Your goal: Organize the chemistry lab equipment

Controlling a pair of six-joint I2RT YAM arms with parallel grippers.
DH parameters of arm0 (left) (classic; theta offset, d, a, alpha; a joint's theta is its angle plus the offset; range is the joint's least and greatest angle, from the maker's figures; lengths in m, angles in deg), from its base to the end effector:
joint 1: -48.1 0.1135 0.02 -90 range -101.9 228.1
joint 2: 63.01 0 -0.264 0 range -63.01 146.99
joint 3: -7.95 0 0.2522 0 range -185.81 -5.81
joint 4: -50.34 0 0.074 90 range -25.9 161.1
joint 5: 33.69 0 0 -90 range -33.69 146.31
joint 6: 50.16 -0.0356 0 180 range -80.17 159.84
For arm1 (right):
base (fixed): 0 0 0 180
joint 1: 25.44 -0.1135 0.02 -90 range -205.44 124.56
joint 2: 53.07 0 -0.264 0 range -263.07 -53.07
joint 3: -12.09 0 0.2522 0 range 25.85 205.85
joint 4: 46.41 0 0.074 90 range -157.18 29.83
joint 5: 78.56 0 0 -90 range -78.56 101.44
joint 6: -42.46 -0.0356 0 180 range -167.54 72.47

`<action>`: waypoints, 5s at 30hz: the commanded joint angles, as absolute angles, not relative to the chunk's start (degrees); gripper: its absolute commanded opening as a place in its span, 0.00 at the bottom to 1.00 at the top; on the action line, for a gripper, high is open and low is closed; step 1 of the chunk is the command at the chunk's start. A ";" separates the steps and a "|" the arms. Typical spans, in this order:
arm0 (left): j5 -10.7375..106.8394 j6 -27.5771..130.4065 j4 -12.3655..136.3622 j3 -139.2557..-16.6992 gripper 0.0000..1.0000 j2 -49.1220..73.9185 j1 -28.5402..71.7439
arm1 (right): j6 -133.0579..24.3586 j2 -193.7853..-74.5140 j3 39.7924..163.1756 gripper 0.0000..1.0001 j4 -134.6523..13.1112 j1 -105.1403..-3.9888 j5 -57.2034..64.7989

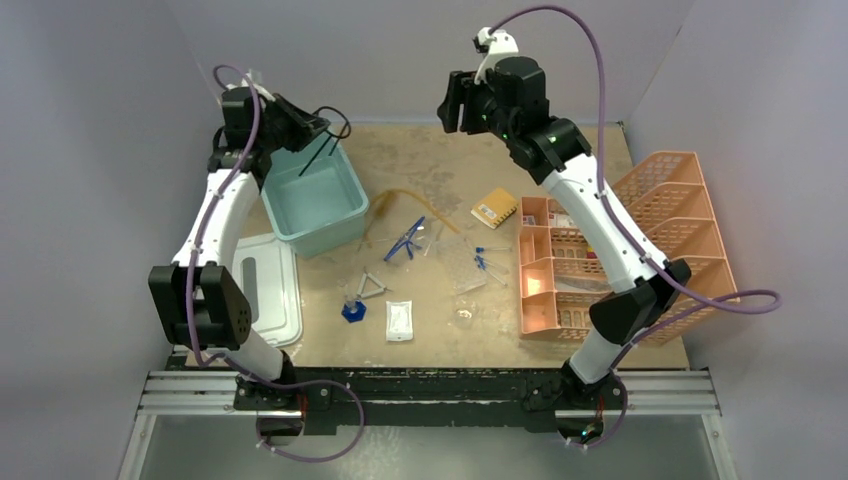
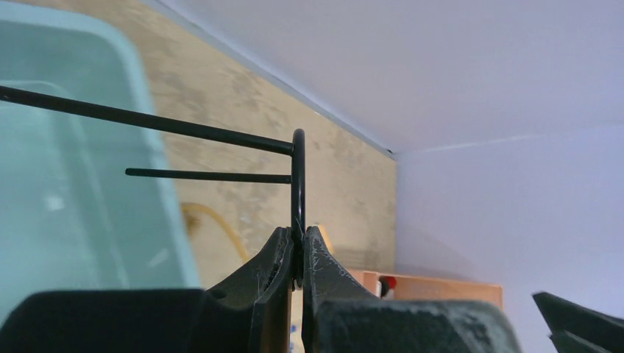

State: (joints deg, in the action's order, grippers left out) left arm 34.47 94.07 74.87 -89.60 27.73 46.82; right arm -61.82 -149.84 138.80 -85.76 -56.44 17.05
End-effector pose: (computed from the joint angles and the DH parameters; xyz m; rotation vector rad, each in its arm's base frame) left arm 0.3754 -0.0216 0.3748 -0.6293 1.8856 -1.0055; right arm 0.3255 0.1915 0.4836 -0.1834 1.7504 0.4944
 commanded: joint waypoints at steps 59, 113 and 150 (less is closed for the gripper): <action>45.90 112.38 32.19 -65.74 0.38 41.39 53.38 | -60.88 -155.88 138.46 0.66 -85.59 -52.01 19.17; 72.76 78.46 96.59 -96.09 0.40 41.47 46.02 | -62.47 -148.08 127.35 0.63 -84.34 -52.06 17.62; 66.80 68.71 89.04 -81.37 0.54 1.81 46.65 | -41.58 -150.73 113.82 0.77 -71.25 -84.37 -2.97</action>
State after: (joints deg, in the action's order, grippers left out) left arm 64.04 70.73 93.66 -84.48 6.18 46.21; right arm -48.11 -147.83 113.57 -75.01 -81.82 0.00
